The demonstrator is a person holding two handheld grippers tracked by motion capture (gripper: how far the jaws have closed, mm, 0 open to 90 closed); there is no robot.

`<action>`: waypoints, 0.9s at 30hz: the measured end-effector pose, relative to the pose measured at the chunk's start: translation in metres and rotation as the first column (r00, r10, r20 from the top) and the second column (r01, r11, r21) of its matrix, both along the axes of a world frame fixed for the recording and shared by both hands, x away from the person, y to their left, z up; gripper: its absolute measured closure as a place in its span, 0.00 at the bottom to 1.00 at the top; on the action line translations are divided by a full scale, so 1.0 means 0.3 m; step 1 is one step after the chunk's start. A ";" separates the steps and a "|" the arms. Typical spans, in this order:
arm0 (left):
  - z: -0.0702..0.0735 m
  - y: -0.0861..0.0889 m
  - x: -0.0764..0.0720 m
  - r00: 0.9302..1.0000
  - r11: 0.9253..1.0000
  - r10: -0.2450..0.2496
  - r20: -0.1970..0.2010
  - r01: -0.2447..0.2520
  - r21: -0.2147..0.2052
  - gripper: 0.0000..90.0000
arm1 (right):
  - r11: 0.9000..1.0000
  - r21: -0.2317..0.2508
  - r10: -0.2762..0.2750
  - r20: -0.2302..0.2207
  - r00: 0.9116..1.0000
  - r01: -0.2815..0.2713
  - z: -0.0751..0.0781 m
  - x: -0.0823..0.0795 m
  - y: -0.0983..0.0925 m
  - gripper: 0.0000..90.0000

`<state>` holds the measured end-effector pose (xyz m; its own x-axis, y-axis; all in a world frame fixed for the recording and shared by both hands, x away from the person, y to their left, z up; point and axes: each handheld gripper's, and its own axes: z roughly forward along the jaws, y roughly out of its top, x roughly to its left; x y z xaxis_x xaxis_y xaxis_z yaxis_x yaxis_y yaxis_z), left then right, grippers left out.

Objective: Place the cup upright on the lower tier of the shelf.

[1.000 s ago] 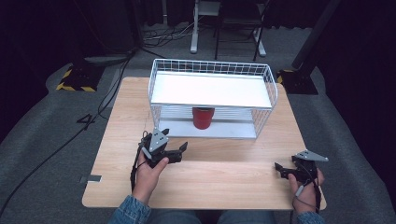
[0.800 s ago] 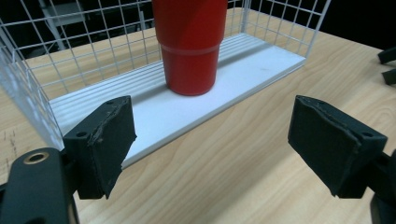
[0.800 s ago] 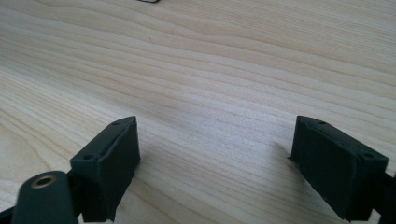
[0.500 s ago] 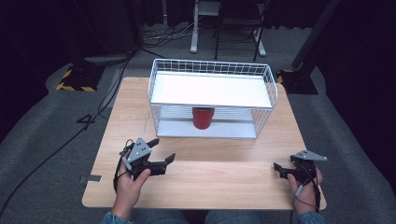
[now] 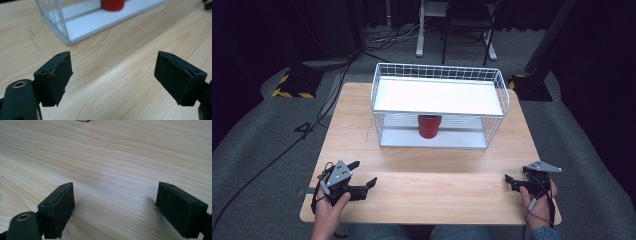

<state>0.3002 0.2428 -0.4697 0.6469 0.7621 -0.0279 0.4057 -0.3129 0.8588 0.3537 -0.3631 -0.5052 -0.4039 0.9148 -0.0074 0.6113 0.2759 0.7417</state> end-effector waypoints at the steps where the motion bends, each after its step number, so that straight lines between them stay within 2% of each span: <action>1: -0.008 0.009 0.000 1.000 1.000 0.002 -0.009 -0.001 0.019 0.17 | 1.000 0.000 -0.001 -0.001 1.000 0.001 0.000 0.000 0.000 0.17; 6: -0.040 0.032 0.001 0.998 0.998 -0.016 -0.058 0.020 0.066 0.17 | 1.000 -0.003 -0.002 0.000 1.000 0.002 0.000 -0.001 0.001 0.17; 8: -0.057 0.037 0.004 0.996 0.995 -0.016 -0.087 0.024 0.093 0.17 | 1.000 -0.004 -0.002 0.001 1.000 0.002 0.000 -0.001 0.001 0.17; 12: -0.088 0.047 0.010 0.991 0.993 -0.005 -0.132 0.020 0.115 0.17 | 1.000 -0.005 0.002 0.002 1.000 -0.002 0.000 -0.001 0.001 0.17; 16: -0.117 0.048 0.015 0.979 0.989 -0.002 -0.203 0.032 0.145 0.17 | 1.000 -0.006 0.004 0.003 1.000 -0.003 0.000 -0.002 0.002 0.17; 18: -0.118 0.046 0.015 0.980 0.986 -0.002 -0.199 0.035 0.164 0.17 | 1.000 -0.006 0.005 0.002 1.000 -0.005 0.001 -0.002 0.002 0.17; 20: -0.118 0.043 0.014 0.979 0.986 0.003 -0.203 0.031 0.165 0.17 | 1.000 -0.006 0.004 0.003 1.000 -0.004 0.001 -0.002 0.002 0.17; 22: -0.119 0.038 0.014 0.982 0.982 0.004 -0.187 0.032 0.187 0.17 | 1.000 -0.007 0.005 0.002 1.000 -0.005 0.001 -0.002 0.002 0.17; 27: -0.119 0.033 0.013 0.980 0.983 0.015 -0.198 0.022 0.183 0.16 | 1.000 -0.007 0.005 0.003 1.000 -0.005 0.001 -0.003 0.003 0.17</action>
